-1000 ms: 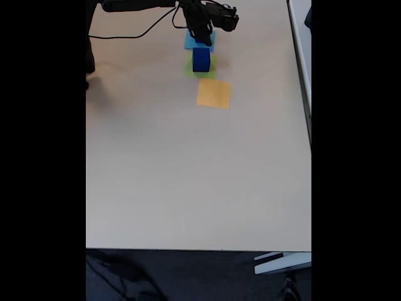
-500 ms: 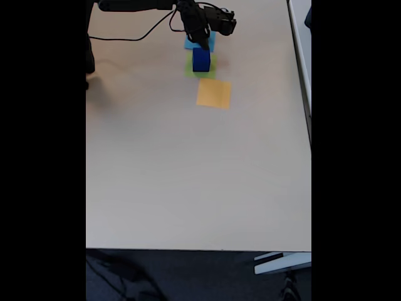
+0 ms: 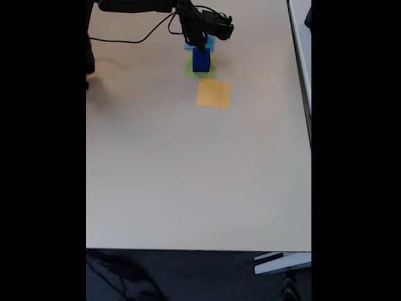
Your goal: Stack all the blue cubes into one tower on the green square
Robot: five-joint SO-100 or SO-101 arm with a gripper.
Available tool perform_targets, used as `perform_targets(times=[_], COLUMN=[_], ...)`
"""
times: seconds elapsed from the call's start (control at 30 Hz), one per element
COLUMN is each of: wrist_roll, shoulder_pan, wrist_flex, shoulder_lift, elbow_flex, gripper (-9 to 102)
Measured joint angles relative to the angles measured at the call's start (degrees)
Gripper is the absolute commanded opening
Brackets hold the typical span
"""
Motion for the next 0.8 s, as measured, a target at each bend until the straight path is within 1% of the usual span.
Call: perform_targets(times=[0.8], wrist_roll=[-0.53], shoulder_pan=[0.00], wrist_flex=[-1.41], shoulder_lift=[0.00], elbow_flex=[0.00], gripper=[8])
